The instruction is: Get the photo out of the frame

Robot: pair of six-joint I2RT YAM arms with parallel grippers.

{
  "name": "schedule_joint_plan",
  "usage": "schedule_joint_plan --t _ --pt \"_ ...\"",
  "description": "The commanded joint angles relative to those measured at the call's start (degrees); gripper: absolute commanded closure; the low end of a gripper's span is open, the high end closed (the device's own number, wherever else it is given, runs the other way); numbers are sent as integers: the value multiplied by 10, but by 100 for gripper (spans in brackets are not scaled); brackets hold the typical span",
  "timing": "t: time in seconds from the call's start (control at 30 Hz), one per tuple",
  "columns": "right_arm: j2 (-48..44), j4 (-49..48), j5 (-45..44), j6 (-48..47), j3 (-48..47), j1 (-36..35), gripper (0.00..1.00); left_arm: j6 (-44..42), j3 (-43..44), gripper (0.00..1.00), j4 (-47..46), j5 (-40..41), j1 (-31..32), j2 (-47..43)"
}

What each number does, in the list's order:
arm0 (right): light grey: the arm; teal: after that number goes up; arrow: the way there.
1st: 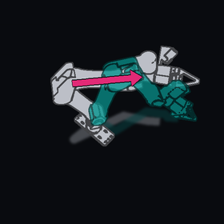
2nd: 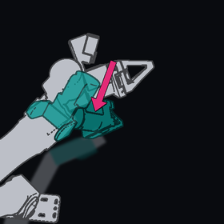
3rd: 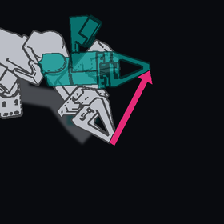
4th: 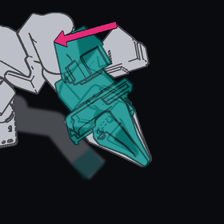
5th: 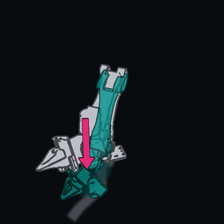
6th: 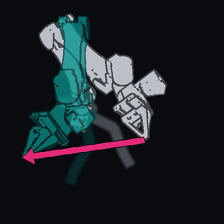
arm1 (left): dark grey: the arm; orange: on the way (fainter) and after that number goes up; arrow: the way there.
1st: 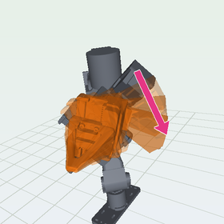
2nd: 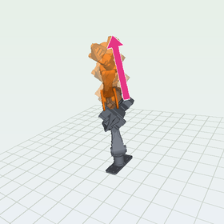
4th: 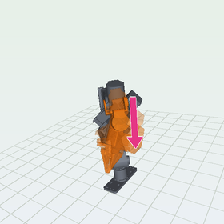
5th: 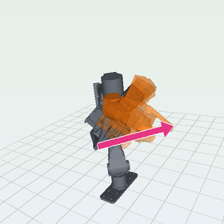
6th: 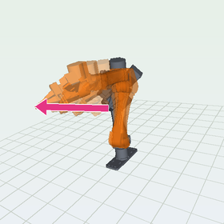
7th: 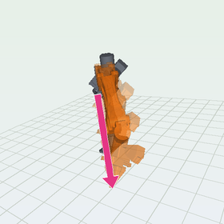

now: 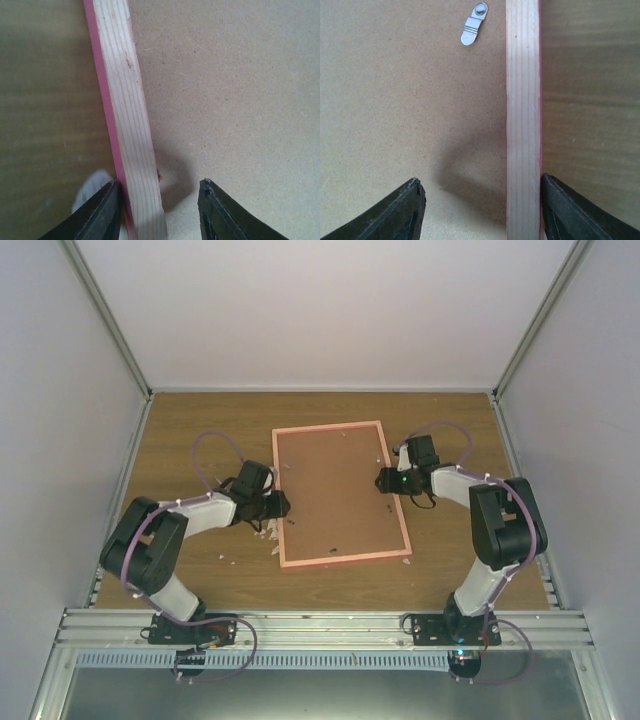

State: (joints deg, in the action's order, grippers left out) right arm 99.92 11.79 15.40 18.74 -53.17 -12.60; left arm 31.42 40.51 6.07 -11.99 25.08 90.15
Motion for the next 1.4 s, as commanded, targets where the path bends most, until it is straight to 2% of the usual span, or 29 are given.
schedule_joint_plan --t 0.0,0.23,0.43,0.7,0.97,1.37 --pt "24 -13 22 4 -36 -8 36 -32 65 56 -59 -3 -5 40" --pt "23 8 -17 -4 -58 -5 33 -56 118 52 -40 13 -18 65" --pt "-41 8 -35 -9 -9 -12 29 -70 84 44 10 55 -16 -2" --pt "-145 27 -79 -25 49 -70 22 -59 16 41 71 95 21 -87" --pt "-213 27 -137 -45 84 -185 20 -50 -5 47 71 97 39 -83" --pt "-232 5 -234 -77 111 -335 15 -51 -2 58 62 108 56 -42"
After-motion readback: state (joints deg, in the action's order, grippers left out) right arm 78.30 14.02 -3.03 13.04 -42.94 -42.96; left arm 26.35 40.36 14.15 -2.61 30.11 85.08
